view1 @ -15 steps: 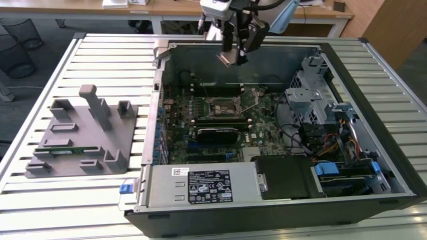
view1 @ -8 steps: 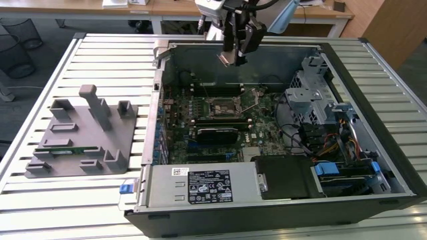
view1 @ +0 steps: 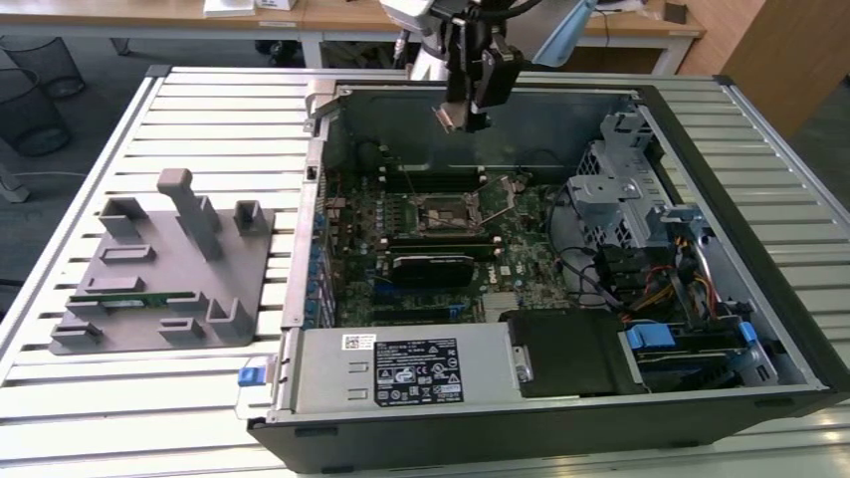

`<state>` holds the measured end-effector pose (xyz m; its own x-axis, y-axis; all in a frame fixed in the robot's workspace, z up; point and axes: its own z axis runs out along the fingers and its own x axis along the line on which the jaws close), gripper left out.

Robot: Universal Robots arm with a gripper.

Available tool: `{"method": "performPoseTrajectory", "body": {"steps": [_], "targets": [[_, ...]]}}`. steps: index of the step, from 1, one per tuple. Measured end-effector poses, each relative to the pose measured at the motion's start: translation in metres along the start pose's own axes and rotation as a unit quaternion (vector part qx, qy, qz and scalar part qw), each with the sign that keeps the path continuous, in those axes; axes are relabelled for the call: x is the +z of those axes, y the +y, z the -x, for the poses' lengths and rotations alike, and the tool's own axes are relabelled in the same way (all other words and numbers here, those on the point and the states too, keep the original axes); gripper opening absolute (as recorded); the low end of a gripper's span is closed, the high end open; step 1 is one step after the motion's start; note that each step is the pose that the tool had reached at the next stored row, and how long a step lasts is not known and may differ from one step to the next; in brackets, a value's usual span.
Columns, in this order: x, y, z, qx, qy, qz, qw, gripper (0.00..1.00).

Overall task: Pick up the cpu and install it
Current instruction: 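Place the cpu into insertion slot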

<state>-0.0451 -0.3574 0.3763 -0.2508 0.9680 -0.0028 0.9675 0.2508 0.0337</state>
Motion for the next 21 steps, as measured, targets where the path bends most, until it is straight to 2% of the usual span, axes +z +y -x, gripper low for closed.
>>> {"method": "performPoseTrajectory", "body": {"steps": [3,6,11,15,17,21], "targets": [[0.0003,0.0,-0.0001,0.022,-0.0007,0.0,0.9997,0.53],[0.0007,0.0,-0.0001,0.048,-0.0016,-0.0001,0.9988,0.53],[0.0017,0.0,-0.0001,0.094,-0.0032,-0.0003,0.9956,0.53],[0.0023,0.0001,-0.0006,0.121,-0.0042,-0.0002,0.9927,0.53],[0.0028,0.0003,-0.0018,0.129,-0.0044,-0.0002,0.9917,0.53],[0.0078,0.0013,-0.0062,0.129,-0.0042,-0.0002,0.9916,0.53]]}}
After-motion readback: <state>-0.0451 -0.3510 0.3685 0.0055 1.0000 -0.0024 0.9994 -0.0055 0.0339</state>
